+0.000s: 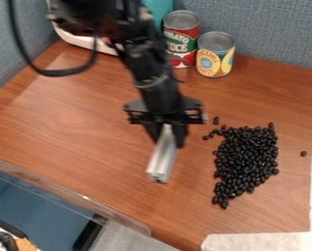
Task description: Sweep into pile
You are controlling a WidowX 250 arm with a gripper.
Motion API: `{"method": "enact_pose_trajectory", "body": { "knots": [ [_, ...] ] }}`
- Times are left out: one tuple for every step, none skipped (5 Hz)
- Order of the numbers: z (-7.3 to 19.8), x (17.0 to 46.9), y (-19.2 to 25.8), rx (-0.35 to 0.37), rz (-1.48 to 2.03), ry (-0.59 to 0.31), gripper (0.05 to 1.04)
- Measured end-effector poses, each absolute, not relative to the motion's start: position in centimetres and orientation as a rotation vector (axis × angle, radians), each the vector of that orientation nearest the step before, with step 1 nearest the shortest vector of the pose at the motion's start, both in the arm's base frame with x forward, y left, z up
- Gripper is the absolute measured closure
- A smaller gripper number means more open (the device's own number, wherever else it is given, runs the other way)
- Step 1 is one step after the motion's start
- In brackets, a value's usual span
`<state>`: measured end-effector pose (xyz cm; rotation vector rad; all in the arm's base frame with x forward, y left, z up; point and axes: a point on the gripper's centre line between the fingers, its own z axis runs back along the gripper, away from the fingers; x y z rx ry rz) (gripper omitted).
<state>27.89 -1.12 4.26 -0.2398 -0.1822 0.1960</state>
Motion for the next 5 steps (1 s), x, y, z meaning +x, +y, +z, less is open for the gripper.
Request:
{"method": "enact_pose_trajectory", "body": {
  "knots": [
    [3.2, 27.9, 1.9, -0.190, 0.088, -0.186, 0.702],
    [0.4, 28.5, 4.6, -0.172, 0.043, -0.106, 0.702],
    [-0.4, 28.4, 5.3, -0.133, 0.039, -0.065, 0.702],
    [-0.4, 28.5, 5.1, -0.102, 0.039, -0.038, 0.657],
    [1.2, 28.5, 4.7, -0.081, 0.059, -0.047, 0.350]
  ]
}}
